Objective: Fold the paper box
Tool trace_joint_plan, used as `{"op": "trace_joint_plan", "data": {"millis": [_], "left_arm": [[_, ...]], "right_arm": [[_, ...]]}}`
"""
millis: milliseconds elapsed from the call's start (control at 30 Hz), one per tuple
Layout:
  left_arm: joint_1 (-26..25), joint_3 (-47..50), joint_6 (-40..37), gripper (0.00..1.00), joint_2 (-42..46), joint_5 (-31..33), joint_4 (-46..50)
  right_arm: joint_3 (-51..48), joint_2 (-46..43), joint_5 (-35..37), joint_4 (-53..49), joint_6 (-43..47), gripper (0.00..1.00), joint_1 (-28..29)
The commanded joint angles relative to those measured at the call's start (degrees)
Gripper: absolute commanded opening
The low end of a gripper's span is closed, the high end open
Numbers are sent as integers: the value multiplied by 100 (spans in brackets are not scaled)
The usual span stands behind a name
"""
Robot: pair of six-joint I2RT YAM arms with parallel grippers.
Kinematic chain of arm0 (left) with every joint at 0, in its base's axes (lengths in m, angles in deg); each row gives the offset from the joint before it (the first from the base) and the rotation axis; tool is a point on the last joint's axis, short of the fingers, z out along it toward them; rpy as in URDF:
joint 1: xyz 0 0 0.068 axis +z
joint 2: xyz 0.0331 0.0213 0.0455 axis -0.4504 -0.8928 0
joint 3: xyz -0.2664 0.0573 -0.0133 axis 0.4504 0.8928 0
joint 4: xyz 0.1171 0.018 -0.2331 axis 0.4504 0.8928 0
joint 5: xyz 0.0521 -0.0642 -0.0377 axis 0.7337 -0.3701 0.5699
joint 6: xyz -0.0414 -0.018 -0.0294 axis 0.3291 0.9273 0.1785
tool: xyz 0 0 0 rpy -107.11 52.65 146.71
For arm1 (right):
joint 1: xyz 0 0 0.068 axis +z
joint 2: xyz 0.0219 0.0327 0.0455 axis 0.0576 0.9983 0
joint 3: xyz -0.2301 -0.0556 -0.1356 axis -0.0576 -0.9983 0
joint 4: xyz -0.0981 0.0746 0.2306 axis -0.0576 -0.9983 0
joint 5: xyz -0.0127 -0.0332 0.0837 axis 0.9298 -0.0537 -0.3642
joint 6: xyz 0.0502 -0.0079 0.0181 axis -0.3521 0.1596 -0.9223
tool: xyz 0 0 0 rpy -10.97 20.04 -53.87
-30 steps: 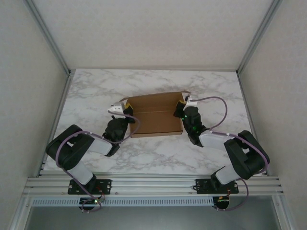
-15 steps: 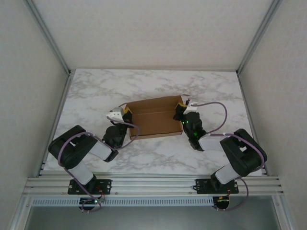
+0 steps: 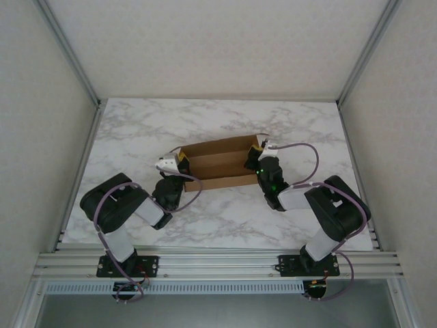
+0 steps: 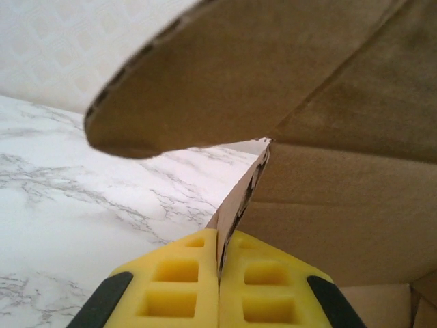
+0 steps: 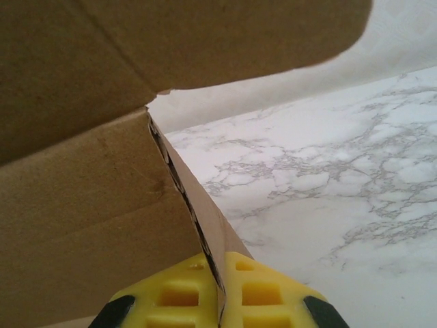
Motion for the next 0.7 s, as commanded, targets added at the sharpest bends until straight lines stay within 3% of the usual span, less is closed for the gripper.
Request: {"op": "trace_joint_plan", "data": {"millis": [0,400,667], "left_arm": [[33,-110,41,0,-246,-69,600],[94,17,-165,0,-293,-10,661],[-29,127,-485,0,-348,303,647]], "right_arm": [[76,308,-151,-1315,-119,0,69],[-57,-96,-320,-1621,-205,0,-151],[-153,-491,-414,-1799,-250,17,-169]]}}
